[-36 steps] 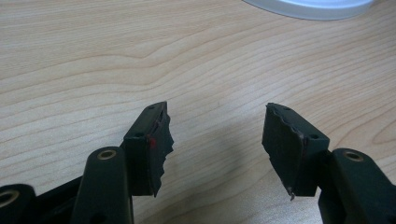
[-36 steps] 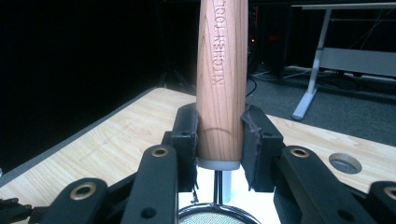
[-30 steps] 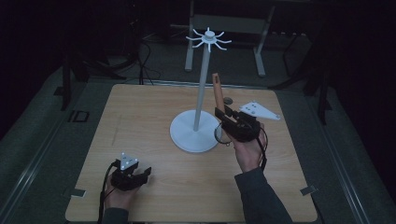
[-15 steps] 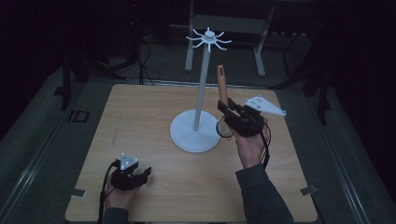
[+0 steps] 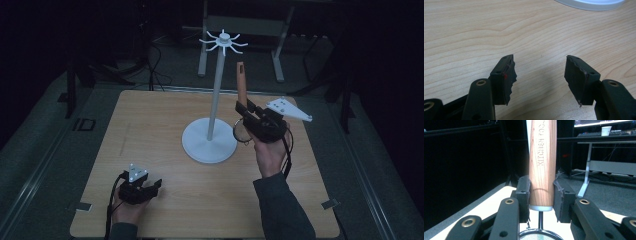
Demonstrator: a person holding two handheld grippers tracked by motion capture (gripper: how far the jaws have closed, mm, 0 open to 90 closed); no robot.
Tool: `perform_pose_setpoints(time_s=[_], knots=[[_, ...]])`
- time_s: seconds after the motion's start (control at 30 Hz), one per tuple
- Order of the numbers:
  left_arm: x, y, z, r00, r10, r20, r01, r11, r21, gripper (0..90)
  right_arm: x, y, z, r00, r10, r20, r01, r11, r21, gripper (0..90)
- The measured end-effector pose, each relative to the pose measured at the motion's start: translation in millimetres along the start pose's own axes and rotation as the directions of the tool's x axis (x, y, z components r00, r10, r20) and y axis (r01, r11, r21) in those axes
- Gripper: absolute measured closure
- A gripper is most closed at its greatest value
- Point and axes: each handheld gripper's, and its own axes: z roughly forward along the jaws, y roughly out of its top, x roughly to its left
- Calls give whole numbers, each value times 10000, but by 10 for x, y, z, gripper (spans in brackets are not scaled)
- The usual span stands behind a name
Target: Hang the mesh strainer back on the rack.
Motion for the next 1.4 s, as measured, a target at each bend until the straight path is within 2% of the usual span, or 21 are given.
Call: perform_pose_setpoints(time_s=[0.33,0.57,0.77,1.0,1.4], knots=[[-7,1,6,10000,18,14,-18,10000,31,414,-4,103,-59,10000,88,-19,-89,9987,-508,691],[-7,1,6,10000,18,17,-18,10000,20,414,13,183,-72,9996,145,-236,-163,9967,-797,691],[-5,1,5,10000,6,10,-6,10000,11,413,2,243,-18,9992,209,-348,-236,9967,-777,691],[-2,1,1,10000,2,12,-2,10000,-9,413,-40,283,72,9950,553,-829,-603,9964,-590,690],[0,2,0,10000,-5,17,5,10000,-15,413,-99,323,253,9783,1183,-1699,-1212,9926,-72,690]])
